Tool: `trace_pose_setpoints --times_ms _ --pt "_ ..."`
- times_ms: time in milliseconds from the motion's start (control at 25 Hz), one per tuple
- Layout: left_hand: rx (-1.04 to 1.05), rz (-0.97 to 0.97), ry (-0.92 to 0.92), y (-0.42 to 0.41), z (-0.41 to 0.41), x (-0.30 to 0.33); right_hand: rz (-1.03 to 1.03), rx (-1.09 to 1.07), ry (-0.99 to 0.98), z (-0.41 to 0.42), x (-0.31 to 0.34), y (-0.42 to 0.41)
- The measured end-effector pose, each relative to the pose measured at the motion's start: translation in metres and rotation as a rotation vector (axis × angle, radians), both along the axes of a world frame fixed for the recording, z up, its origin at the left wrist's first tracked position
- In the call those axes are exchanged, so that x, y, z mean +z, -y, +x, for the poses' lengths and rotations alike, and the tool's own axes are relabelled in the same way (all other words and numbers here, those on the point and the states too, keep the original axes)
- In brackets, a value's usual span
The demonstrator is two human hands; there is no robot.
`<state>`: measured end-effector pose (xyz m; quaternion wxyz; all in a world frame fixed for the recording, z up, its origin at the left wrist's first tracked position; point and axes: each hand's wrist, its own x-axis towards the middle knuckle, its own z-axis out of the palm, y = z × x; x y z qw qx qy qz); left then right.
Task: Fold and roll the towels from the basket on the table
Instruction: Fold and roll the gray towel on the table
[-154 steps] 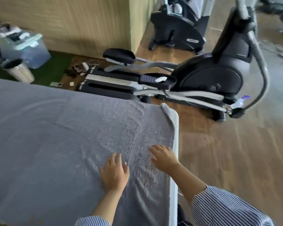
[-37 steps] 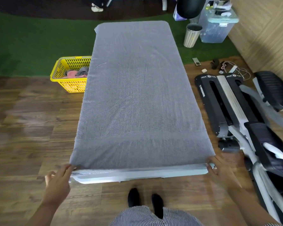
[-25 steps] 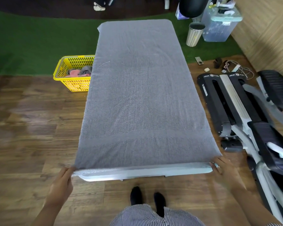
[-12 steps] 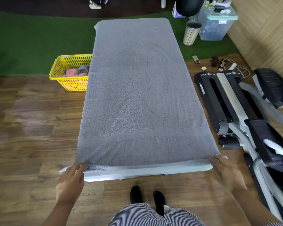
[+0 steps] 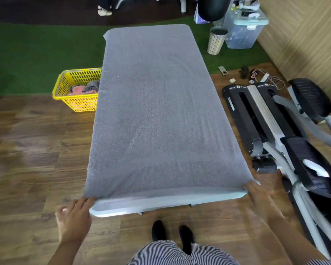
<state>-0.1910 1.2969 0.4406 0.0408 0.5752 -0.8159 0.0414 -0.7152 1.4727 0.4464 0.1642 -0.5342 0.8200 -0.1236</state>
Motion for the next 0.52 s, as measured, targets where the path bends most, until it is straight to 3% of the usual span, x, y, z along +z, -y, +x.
trace_pose_setpoints --times_ms 200,520 --pt "-0.033 -0.001 0.075 0.018 0.002 0.001 -0.018 -0.054 -0.006 0.001 -0.003 0.009" --pt "-0.046 -0.074 -0.169 -0.003 -0.021 -0.010 -0.193 -0.022 -0.104 0.015 -0.004 0.007"
